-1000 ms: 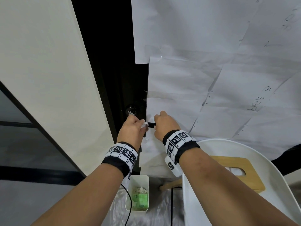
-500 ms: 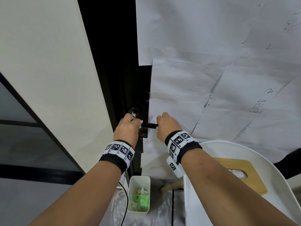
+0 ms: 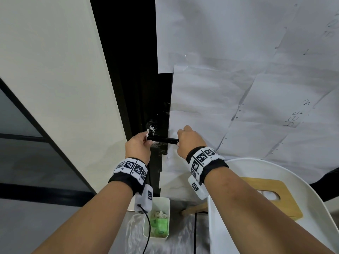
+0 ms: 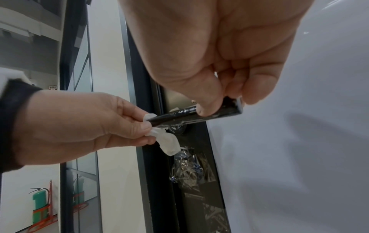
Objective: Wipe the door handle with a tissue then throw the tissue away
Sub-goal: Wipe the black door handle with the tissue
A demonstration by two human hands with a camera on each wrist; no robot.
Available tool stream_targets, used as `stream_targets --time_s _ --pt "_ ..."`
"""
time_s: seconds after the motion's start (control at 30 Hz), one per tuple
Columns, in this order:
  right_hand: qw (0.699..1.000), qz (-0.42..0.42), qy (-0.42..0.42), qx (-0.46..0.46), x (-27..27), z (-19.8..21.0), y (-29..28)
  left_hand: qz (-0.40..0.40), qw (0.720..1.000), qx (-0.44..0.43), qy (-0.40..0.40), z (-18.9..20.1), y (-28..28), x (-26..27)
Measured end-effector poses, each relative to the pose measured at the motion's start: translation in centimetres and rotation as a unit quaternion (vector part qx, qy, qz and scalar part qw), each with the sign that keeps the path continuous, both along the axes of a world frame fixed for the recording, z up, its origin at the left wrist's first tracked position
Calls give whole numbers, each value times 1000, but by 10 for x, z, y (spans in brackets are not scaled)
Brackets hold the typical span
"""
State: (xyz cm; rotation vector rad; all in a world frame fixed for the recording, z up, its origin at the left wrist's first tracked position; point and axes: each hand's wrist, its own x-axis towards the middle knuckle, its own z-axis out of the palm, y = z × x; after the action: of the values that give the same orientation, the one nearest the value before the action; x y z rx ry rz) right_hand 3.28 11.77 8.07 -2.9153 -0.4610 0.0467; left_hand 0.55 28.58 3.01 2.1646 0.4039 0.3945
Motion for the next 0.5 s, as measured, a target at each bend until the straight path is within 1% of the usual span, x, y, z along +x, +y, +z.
stream_targets --time_s 0.1,0.17,0.23,0.3,0.37,0.5 --pt "1000 2 1 2 0 1 0 13 999 -30 -5 1 -2 0" --pt "1000 4 2 2 0 0 -1 32 999 -5 -26 4 -2 -3" --pt "1000 4 1 3 0 0 -1 45 995 31 -85 7 -1 -5" --pt "1000 3 1 4 0 1 -1 45 989 47 -135 12 0 -2" --pt "1000 2 2 3 0 1 -1 31 988 60 -142 14 0 2" --pt "1000 1 5 5 0 1 -1 -32 988 97 -119 20 -4 5"
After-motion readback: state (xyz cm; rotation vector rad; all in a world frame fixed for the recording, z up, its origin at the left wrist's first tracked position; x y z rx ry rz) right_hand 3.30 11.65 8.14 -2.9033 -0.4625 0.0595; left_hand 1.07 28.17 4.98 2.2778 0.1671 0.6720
